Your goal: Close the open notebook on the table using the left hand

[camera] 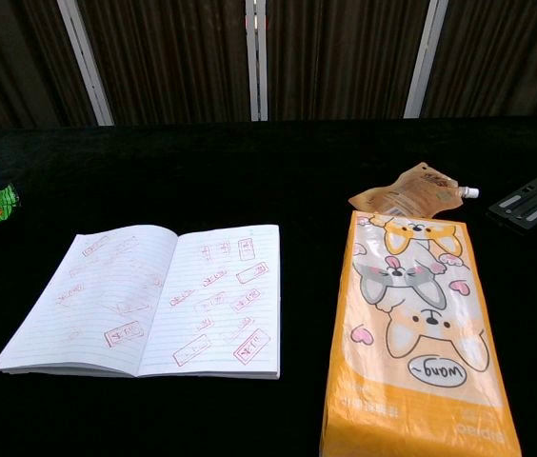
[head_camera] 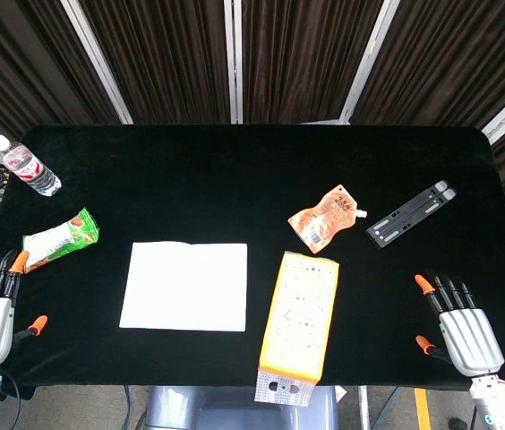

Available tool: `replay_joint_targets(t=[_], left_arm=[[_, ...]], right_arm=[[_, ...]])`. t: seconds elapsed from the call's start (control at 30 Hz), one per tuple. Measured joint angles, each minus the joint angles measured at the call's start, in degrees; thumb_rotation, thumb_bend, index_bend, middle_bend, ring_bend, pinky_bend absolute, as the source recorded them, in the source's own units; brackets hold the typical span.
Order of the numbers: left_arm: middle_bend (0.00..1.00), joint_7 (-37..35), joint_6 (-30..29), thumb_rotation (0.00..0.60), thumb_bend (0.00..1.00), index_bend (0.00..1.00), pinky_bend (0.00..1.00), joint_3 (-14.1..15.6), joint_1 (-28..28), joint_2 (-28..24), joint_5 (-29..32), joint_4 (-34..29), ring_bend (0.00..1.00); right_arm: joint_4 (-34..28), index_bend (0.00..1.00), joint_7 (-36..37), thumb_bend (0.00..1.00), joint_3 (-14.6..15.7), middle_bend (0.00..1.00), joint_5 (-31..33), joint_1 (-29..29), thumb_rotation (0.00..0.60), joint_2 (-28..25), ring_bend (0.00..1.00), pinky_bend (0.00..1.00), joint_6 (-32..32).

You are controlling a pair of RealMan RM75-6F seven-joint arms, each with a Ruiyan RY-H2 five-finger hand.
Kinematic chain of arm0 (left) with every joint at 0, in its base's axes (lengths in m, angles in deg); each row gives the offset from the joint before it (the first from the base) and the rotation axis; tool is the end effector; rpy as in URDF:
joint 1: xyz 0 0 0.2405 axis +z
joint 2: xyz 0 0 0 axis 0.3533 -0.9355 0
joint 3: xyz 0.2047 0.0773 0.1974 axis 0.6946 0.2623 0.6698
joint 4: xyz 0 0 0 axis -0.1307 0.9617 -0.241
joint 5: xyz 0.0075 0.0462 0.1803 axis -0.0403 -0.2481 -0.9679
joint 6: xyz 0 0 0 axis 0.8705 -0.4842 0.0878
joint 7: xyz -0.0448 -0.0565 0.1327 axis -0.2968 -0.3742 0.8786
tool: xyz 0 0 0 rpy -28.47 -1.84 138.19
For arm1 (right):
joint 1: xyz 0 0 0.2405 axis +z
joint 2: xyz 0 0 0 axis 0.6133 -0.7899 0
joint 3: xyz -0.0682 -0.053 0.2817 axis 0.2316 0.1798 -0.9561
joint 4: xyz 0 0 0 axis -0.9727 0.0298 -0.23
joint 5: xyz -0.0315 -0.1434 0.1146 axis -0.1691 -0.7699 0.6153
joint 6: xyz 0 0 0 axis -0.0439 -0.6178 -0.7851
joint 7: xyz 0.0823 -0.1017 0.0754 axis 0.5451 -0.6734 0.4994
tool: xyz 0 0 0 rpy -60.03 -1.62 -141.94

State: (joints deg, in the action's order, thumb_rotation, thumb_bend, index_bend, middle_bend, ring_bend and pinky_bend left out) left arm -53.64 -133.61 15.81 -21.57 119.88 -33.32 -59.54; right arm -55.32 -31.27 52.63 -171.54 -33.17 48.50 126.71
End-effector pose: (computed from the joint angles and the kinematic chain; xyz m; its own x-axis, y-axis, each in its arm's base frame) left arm -0.3046 0.1649 0.1607 0.4734 -0.0671 0.8783 0.8804 0.0662 -0.4695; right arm -0.3142 -0.1726 0.1662 0.4684 -0.0756 0.8803 -0.8785 -0.1456 0.4550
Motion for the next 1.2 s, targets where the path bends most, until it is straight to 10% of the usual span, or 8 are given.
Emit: replay_joint_targets(t=[1.2], left_arm=[[0.0,2.5,9.8,0.6,0.14,0.0,0.0,4.6,-3.6,2.4,-3.8,2.4,0.0]], right_arm=[[0.3,0.0,0.5,0.07,-0.2,0.0,0.6,0.0,0.6,0.1,0.0,0.0,0.0]])
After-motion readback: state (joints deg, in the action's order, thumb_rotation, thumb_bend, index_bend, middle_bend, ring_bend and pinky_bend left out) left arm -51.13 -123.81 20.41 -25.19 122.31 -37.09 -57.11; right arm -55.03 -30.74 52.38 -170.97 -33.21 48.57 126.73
